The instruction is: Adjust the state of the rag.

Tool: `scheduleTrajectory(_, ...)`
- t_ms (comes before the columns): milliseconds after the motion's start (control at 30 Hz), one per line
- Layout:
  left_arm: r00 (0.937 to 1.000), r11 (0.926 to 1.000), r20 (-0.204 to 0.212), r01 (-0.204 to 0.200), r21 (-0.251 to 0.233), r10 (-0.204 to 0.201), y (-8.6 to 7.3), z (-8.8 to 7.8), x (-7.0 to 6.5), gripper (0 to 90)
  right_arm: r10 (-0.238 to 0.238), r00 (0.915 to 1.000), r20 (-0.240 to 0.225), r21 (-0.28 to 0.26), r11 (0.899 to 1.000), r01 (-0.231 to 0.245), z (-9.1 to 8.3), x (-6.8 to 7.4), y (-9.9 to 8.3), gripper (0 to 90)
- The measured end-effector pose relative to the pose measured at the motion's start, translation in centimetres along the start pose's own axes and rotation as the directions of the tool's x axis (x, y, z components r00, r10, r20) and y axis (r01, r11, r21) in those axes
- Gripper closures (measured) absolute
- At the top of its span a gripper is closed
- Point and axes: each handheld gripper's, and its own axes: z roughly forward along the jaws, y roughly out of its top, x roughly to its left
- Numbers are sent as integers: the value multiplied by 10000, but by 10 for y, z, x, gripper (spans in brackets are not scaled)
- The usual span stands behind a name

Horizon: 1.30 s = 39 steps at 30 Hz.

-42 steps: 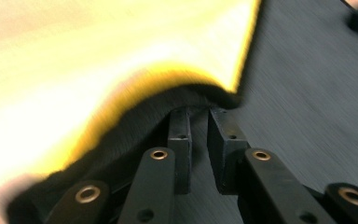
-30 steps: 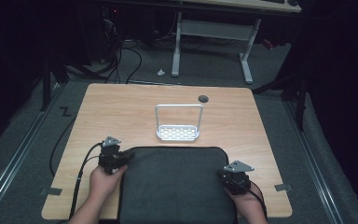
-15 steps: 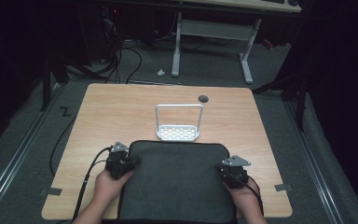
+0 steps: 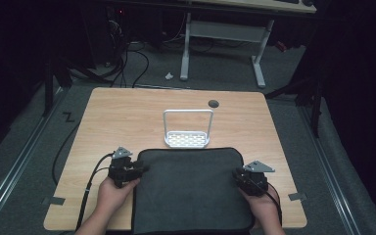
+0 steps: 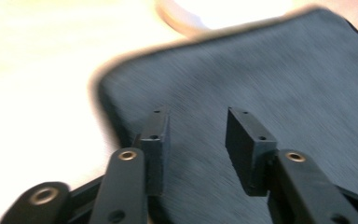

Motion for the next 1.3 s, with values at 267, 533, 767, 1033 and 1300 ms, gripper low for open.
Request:
scheduleTrajectory(267, 9939, 9990, -1101, 159, 425, -112, 12, 23, 28, 475, -648, 9975, -293, -76, 9979, 646, -2, 16, 1, 732)
scheduleTrajectory(533, 9894, 9985, -1359, -481, 267, 513, 12, 31, 21, 479, -668, 9967, -457, -59, 9978, 666, 0, 20, 1, 713)
scheduleTrajectory(767, 9730, 9876, -1704, -1494, 483, 1556, 11, 38, 6, 699, -732, 9953, -627, -3, 9973, 734, 1, 26, 0, 701)
scheduleTrajectory(1033, 9875, 9949, -1210, -996, 165, 1009, 9, 36, 14, 801, -1060, 9909, -832, -283, 9942, 1039, -4, 41, 3, 661)
scheduleTrajectory(1300, 9926, 9981, -1040, -615, 102, 623, 8, 34, 17, 798, -1466, 9825, -1152, -588, 9883, 1405, -13, 74, 9, 584)
